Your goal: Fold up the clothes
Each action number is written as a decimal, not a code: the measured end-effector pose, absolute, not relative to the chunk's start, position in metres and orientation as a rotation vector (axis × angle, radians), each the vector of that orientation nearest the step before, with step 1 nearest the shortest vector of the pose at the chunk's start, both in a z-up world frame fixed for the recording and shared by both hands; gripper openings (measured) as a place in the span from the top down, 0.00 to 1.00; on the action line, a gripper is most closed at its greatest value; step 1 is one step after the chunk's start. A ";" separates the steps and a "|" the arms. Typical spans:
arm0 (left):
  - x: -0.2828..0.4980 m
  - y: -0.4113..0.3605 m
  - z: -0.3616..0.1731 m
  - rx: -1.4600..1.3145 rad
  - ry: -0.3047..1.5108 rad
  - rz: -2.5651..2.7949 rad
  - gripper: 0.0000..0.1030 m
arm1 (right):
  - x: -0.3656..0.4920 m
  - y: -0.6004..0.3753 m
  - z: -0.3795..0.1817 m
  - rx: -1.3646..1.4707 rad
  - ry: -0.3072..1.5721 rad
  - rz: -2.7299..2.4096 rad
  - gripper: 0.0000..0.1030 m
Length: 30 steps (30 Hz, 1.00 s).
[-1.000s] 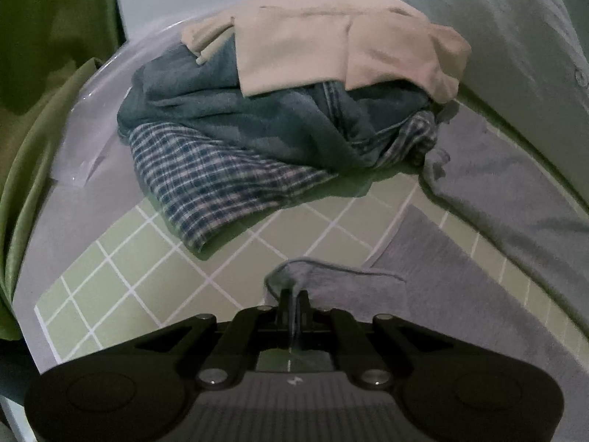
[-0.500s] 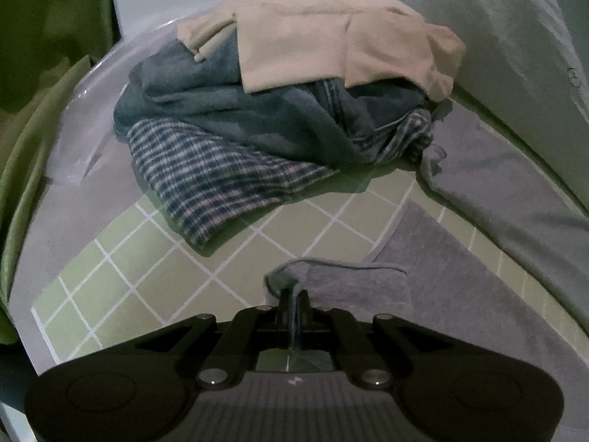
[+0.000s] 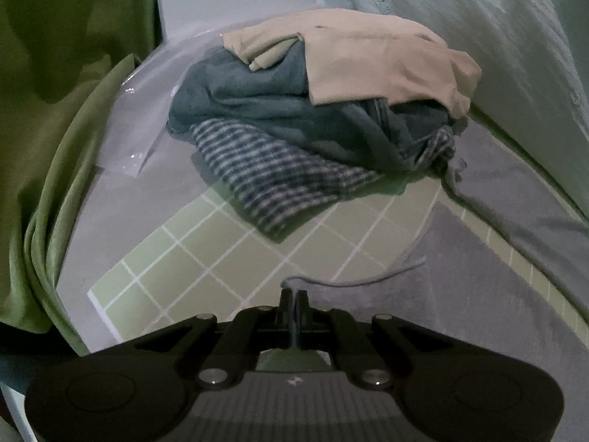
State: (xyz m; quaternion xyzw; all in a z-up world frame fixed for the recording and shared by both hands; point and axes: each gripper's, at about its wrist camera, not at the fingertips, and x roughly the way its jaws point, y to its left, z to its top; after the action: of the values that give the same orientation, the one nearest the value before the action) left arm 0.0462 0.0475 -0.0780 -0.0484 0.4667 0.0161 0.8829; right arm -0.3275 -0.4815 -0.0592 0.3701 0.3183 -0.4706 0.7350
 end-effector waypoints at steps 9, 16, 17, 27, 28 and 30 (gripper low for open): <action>0.032 0.062 -0.042 -0.158 0.881 0.037 0.99 | -0.359 -0.470 -0.022 0.867 0.532 -1.050 1.00; 0.034 0.061 -0.024 -0.134 0.833 0.051 0.99 | -0.355 -0.483 -0.013 0.750 0.572 -1.059 1.00; 0.033 0.062 -0.031 -0.128 0.850 0.067 0.99 | -0.354 -0.484 -0.019 0.761 0.593 -1.052 1.00; 0.040 0.065 -0.044 -0.101 0.910 0.055 0.57 | -0.340 -0.480 -0.054 0.849 0.690 -0.972 0.55; 0.041 0.064 -0.044 -0.095 0.911 0.050 0.47 | -0.337 -0.480 -0.054 0.842 0.699 -0.966 0.45; 0.045 0.060 -0.044 -0.078 0.914 0.031 0.39 | -0.330 -0.479 -0.053 0.816 0.725 -0.949 0.23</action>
State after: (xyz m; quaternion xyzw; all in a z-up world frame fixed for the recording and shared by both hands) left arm 0.0446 0.0603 -0.0444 -0.0378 0.4412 0.0151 0.8965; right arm -0.3297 -0.4791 -0.0533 0.3734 0.3315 -0.4344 0.7497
